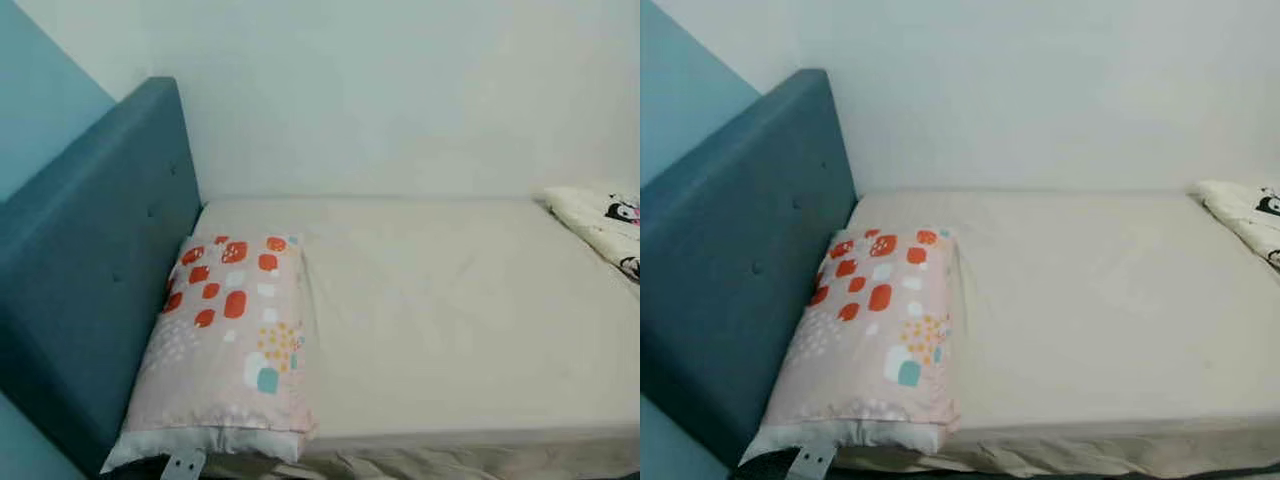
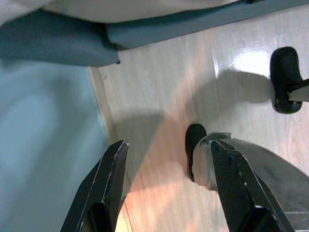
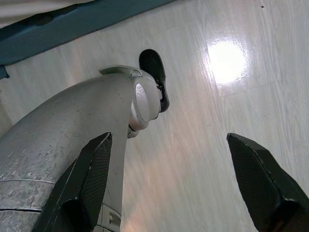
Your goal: Clean up the room
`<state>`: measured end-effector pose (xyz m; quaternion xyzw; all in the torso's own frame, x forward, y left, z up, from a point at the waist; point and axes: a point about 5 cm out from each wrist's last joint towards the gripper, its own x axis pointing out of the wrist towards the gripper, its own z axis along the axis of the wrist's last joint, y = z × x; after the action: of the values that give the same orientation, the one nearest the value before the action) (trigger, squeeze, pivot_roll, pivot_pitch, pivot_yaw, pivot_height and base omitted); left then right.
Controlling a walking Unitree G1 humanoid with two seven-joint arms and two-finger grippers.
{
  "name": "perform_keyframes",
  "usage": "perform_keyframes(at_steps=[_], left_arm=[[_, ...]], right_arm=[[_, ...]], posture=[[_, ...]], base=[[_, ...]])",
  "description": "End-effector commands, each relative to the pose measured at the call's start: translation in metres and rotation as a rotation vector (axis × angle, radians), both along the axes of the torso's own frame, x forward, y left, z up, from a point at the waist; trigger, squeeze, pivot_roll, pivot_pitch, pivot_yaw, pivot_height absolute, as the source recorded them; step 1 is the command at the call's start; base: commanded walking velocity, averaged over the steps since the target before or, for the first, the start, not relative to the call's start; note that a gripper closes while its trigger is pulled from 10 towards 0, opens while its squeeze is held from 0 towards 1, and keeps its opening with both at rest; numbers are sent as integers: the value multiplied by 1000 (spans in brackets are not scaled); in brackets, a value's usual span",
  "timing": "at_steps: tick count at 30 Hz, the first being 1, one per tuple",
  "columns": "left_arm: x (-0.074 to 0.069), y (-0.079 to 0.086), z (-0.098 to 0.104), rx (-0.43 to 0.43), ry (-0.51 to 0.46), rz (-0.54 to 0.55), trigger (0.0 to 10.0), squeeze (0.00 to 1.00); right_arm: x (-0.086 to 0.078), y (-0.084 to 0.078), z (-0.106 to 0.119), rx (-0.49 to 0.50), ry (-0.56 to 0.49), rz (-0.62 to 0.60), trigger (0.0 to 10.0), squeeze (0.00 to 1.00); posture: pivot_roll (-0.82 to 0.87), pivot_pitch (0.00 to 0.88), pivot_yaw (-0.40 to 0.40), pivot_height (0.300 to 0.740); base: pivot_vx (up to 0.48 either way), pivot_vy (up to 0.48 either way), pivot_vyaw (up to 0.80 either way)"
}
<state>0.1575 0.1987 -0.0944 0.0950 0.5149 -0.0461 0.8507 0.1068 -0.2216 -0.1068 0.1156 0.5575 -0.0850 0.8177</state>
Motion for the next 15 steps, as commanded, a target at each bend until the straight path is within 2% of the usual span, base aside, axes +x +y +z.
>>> perform_keyframes(at_steps=[1,3,15], left_arm=[[0,4,0,17,8,-12,10000,0],[0,4,0,19,11,-20,10000,0],[0,5,1,34,10,-6,10000,0]], right_arm=[[-1,7,-2,20,10,8,10000,0],[-1,8,-2,20,10,14,10000,0],[-1,5,-1,16,13,24,10000,0]], posture=[[51,0,-62,740],[53,0,-62,740],[55,0,-57,740]], base=[[0,0,0],[0,-397,0],[0,0,0]])
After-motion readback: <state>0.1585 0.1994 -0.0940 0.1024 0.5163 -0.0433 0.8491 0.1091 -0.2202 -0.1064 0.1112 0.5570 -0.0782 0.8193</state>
